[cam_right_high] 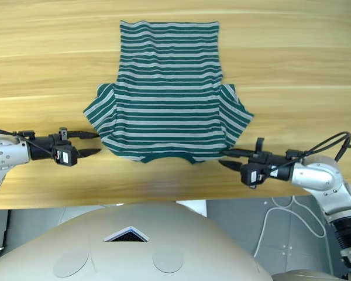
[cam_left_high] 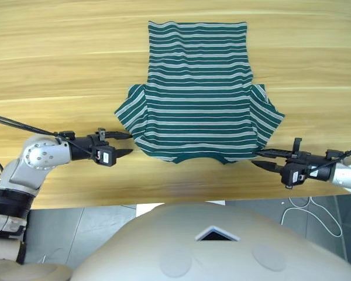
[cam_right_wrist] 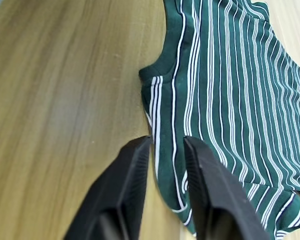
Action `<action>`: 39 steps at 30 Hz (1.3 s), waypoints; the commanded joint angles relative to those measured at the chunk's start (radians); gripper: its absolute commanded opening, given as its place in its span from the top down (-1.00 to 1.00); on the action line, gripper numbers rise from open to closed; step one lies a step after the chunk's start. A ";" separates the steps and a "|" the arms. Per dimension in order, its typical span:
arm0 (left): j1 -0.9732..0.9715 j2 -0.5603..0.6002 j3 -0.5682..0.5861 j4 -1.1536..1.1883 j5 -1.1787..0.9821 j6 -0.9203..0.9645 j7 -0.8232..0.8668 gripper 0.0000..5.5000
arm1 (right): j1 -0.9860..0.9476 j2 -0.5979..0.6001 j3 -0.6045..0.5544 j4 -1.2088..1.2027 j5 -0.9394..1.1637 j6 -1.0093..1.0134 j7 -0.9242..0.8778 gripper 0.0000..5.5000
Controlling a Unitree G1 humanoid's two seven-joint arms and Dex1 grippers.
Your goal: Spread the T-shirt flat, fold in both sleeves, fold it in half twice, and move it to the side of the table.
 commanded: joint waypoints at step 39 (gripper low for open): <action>-0.224 -0.052 -0.030 0.172 0.373 0.019 0.192 0.05 | -0.125 0.161 -0.118 0.020 -0.095 0.124 -0.130 -0.96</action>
